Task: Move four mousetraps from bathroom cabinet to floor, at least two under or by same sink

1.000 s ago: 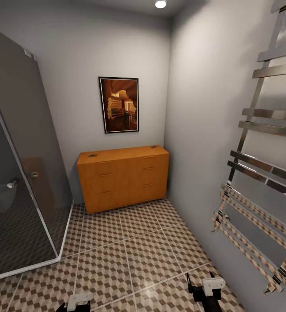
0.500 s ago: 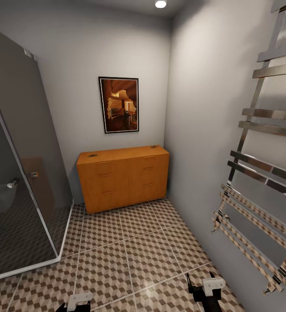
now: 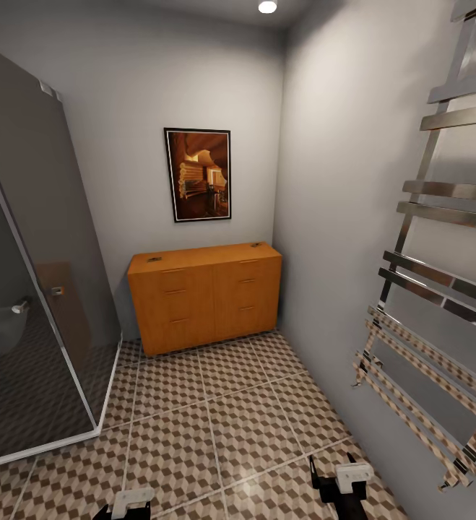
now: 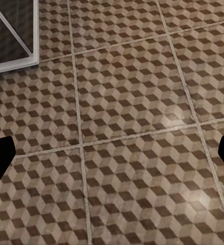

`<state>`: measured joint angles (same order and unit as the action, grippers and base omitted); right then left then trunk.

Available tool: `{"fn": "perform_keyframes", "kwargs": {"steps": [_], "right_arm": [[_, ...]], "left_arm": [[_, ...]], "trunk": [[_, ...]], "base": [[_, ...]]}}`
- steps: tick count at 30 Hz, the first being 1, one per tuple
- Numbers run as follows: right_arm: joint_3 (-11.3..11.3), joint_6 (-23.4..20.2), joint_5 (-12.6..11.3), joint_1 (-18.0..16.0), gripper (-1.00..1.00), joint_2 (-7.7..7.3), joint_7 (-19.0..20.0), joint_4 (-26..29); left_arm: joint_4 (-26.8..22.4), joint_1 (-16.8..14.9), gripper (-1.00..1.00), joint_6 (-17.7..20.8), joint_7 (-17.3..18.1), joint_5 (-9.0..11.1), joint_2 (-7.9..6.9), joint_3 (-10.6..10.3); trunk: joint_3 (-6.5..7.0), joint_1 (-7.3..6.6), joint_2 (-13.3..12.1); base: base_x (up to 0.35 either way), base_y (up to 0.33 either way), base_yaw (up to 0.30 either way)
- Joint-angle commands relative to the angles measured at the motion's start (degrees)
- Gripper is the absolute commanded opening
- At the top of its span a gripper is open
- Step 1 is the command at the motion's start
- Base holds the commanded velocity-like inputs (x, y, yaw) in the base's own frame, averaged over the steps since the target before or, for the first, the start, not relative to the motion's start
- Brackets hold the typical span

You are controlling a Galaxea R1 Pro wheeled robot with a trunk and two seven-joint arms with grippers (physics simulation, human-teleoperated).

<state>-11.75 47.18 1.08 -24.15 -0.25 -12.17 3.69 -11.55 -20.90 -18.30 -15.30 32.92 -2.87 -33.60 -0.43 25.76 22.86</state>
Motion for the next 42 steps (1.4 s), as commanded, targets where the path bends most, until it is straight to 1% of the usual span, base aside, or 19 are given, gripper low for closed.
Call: {"fn": "perform_keyframes", "kwargs": {"steps": [1, 8, 12, 35, 42], "right_arm": [[-0.5, 0.0, 0.1, 0.0, 1.0, -0.01, -0.6, 0.0], [-0.5, 0.1, 0.2, 0.0, 1.0, -0.01, -0.6, 0.0], [-0.5, 0.1, 0.2, 0.0, 1.0, -0.01, -0.6, 0.0], [-0.5, 0.1, 0.2, 0.0, 1.0, -0.04, -0.6, 0.0], [-0.5, 0.1, 0.2, 0.0, 1.0, -0.08, -0.6, 0.0]], "left_arm": [[-0.1, 0.0, 1.0, -0.1, -0.3, 0.3, -0.03, -0.5], [-0.1, 0.0, 1.0, -0.1, -0.3, 0.3, -0.03, -0.5], [-0.1, 0.0, 1.0, -0.1, -0.3, 0.3, -0.03, -0.5], [0.0, 0.0, 1.0, -0.1, -0.3, 0.3, -0.03, -0.5], [0.0, 0.0, 1.0, -0.1, -0.4, 0.3, -0.03, -0.5]], "trunk": [[-0.05, 0.02, 0.1], [-0.1, 0.02, 0.1], [-0.23, 0.02, 0.1], [-1.29, 0.02, 0.1], [-1.43, 0.02, 0.1]], "base": [[0.0, 0.0, 0.0], [0.0, 0.0, 0.01], [0.0, 0.0, 0.12], [0.0, 0.0, 0.228], [0.0, 0.0, 0.085]]}}
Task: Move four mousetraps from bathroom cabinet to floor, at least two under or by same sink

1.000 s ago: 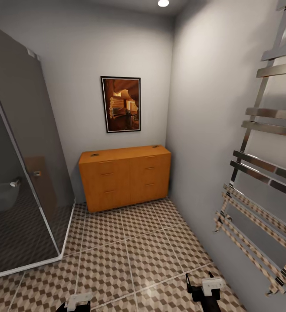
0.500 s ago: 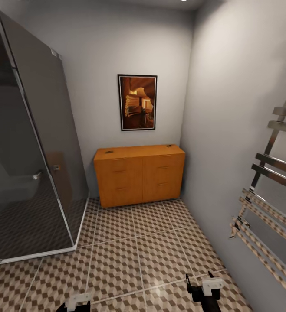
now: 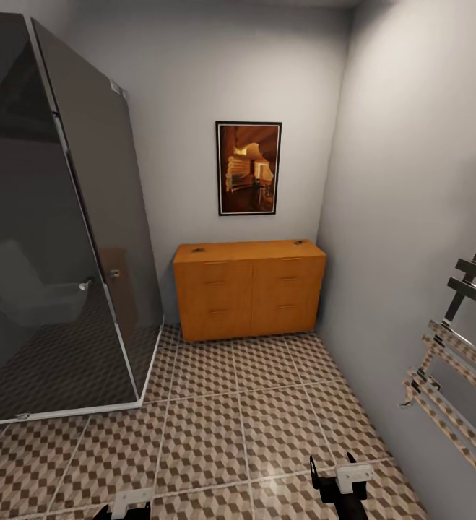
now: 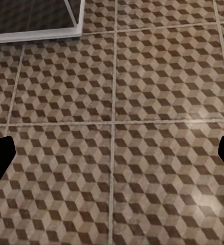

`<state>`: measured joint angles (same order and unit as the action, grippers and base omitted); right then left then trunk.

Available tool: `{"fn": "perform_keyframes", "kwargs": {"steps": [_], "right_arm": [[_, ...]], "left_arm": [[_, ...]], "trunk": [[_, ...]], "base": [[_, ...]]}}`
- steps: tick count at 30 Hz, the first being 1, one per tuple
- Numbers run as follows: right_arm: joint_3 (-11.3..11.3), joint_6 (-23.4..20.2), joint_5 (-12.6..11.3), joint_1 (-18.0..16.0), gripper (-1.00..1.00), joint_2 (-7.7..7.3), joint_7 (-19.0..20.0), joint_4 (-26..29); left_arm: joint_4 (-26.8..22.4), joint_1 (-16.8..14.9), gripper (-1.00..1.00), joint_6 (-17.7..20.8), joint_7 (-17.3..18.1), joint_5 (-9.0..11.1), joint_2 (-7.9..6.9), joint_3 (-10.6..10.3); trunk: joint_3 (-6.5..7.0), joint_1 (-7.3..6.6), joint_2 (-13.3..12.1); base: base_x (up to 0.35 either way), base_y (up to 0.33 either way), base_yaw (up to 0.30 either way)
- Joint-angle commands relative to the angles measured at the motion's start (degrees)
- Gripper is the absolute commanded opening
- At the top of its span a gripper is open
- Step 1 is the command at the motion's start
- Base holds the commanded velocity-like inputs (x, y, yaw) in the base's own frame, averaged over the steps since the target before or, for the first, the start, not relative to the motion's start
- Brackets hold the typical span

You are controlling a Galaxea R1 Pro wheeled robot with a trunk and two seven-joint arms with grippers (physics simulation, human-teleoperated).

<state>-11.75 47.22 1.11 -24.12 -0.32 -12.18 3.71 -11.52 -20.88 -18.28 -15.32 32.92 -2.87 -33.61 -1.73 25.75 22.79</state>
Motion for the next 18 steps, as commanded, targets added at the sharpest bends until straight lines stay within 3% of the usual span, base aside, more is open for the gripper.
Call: {"fn": "perform_keyframes", "kwargs": {"steps": [1, 12, 18], "right_arm": [[-0.5, 0.0, 0.1, -0.1, 1.0, -0.01, -0.6, 0.0], [-0.5, 0.0, 0.1, -0.1, 1.0, 0.04, -0.6, 0.0], [-0.5, 0.1, 0.1, -0.1, 1.0, 0.06, -0.6, 0.0]], "left_arm": [[0.0, 0.0, 1.0, -0.1, -0.3, 0.3, -0.01, -0.5], [0.0, 0.0, 1.0, -0.1, -0.3, 0.3, 0.26, -0.5], [0.0, 0.0, 1.0, 0.0, -0.4, 0.3, 0.32, -0.5]], "trunk": [[-0.14, 0.04, 0.1], [-0.15, 0.04, 0.1], [-0.15, 0.04, 0.1]], "base": [[0.0, 0.0, 0.017], [0.004, -0.005, 0.004], [0.131, -0.141, 0.0]]}}
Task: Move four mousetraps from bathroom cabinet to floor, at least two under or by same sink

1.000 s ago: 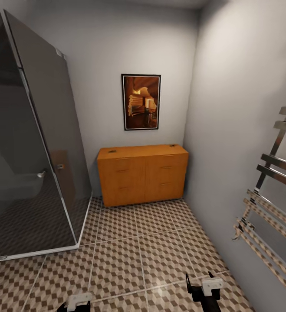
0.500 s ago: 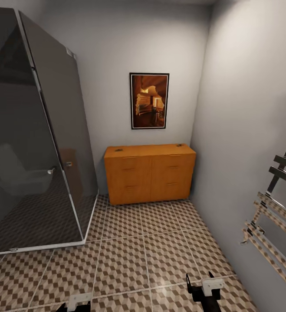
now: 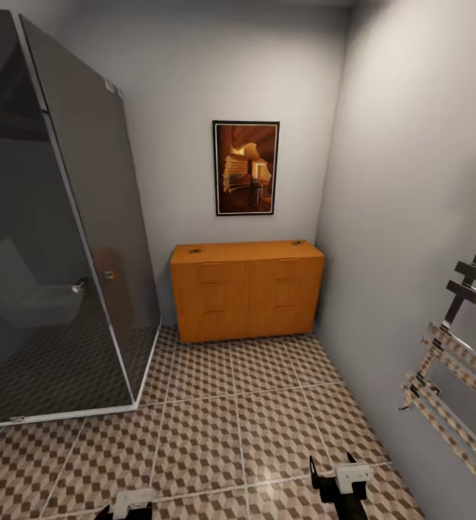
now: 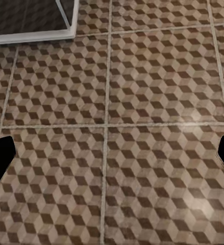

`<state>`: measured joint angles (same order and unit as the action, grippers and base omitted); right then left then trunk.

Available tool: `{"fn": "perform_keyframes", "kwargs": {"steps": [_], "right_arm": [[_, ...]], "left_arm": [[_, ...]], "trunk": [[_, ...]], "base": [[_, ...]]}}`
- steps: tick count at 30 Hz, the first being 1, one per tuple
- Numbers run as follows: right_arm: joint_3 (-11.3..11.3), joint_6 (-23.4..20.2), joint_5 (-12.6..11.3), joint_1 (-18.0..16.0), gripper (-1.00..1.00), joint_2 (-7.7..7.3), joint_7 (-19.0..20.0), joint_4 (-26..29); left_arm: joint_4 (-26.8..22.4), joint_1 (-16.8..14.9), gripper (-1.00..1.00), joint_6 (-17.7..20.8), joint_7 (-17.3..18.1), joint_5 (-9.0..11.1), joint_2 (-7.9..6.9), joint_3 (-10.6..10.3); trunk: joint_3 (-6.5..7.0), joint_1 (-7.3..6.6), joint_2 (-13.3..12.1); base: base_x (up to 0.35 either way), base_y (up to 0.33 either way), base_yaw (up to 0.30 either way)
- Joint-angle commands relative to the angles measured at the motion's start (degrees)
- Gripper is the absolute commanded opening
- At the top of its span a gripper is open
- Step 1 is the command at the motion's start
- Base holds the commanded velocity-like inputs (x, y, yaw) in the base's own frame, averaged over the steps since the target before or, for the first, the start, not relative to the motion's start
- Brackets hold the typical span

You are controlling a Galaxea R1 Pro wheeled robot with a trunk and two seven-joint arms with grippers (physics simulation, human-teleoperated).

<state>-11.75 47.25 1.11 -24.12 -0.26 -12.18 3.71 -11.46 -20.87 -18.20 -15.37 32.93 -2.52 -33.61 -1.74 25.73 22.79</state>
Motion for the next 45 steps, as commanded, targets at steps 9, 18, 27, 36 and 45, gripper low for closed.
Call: {"fn": "perform_keyframes", "kwargs": {"steps": [9, 18, 27, 36, 45], "right_arm": [[-0.5, 0.0, 0.1, 0.0, 1.0, -0.01, -0.6, 0.0], [-0.5, 0.0, 0.1, 0.0, 1.0, 0.06, -0.6, 0.0], [-0.5, 0.0, 0.1, 0.0, 1.0, 0.08, -0.6, 0.0], [-0.5, 0.0, 0.1, 0.0, 1.0, 0.07, -0.6, 0.0], [-0.5, 0.0, 0.1, 0.0, 1.0, 0.08, -0.6, 0.0]], "left_arm": [[-0.1, 0.0, 1.0, -0.1, -0.4, 0.3, -0.03, -0.5], [-0.1, 0.0, 1.0, -0.2, -0.4, 0.3, -0.03, -0.5], [-0.1, 0.0, 1.0, -0.2, -0.4, 0.3, -0.03, -0.5], [-0.1, 0.0, 1.0, -0.2, -0.4, 0.3, -0.03, -0.5], [-0.1, 0.0, 1.0, -0.2, -0.4, 0.3, -0.03, -0.5]], "trunk": [[-0.14, 0.06, 0.1], [-0.14, 0.06, 0.1], [-0.14, 0.06, 0.1], [-0.14, 0.06, 0.1], [-0.14, 0.06, 0.1]], "base": [[0.225, -0.184, 0.0], [0.229, -0.063, 0.003], [0.215, -0.003, 0.053], [0.067, 0.0, 0.068], [0.007, 0.0, 0.069]]}}
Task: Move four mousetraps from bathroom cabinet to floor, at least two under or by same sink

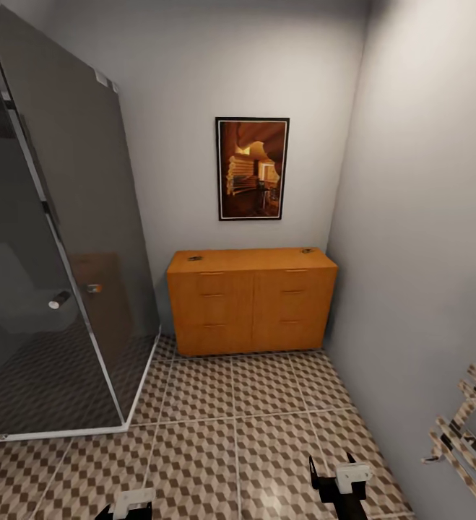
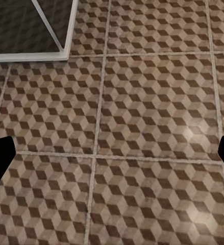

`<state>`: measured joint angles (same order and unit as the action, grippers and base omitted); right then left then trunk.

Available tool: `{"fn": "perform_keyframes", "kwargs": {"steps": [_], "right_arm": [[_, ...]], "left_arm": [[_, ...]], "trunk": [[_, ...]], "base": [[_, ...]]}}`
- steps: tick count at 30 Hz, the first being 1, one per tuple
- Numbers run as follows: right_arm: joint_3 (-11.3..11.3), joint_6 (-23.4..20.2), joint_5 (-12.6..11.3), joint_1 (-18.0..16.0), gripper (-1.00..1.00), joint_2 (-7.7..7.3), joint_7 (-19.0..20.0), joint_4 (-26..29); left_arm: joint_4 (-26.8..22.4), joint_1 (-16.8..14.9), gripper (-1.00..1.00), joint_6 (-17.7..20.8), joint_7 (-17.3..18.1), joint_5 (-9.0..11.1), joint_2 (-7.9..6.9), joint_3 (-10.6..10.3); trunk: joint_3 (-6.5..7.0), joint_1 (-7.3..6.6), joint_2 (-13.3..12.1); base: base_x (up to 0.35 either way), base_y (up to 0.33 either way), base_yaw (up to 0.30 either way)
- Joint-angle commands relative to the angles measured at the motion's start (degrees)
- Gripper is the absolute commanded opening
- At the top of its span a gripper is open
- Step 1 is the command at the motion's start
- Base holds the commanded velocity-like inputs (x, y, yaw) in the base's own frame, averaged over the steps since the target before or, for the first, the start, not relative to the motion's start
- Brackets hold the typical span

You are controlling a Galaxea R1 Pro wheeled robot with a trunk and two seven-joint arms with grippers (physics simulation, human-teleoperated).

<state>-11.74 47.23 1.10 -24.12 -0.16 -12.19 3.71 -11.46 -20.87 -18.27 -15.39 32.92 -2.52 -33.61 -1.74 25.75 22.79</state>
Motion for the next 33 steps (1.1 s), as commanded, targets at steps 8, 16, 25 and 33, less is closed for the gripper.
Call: {"fn": "perform_keyframes", "kwargs": {"steps": [8, 16, 25, 33], "right_arm": [[-0.5, 0.1, 0.1, -0.1, 1.0, -0.08, -0.6, 0.0], [-0.5, 0.0, 0.2, -0.1, 1.0, -0.1, -0.6, -0.1], [-0.5, 0.0, 0.2, -0.1, 1.0, -0.1, -0.6, 0.0], [-0.5, 0.0, 0.2, -0.1, 1.0, -0.1, -0.5, 0.0]], "left_arm": [[-0.1, 0.0, 1.0, -0.1, -0.3, 0.3, -0.03, -0.5], [-0.1, 0.0, 1.0, -0.1, -0.3, 0.3, -0.03, -0.5], [-0.1, 0.0, 1.0, -0.1, -0.3, 0.3, -0.03, -0.5], [-0.1, 0.0, 1.0, -0.1, -0.3, 0.3, -0.03, -0.5]], "trunk": [[-0.13, 0.04, 0.1], [-0.13, 0.04, 0.1], [-0.13, 0.04, 0.1], [-0.13, 0.04, 0.1]], "base": [[0.001, 0.0, 0.023], [0.011, -0.012, 0.002], [0.105, -0.099, 0.0], [0.131, -0.121, 0.0]]}}
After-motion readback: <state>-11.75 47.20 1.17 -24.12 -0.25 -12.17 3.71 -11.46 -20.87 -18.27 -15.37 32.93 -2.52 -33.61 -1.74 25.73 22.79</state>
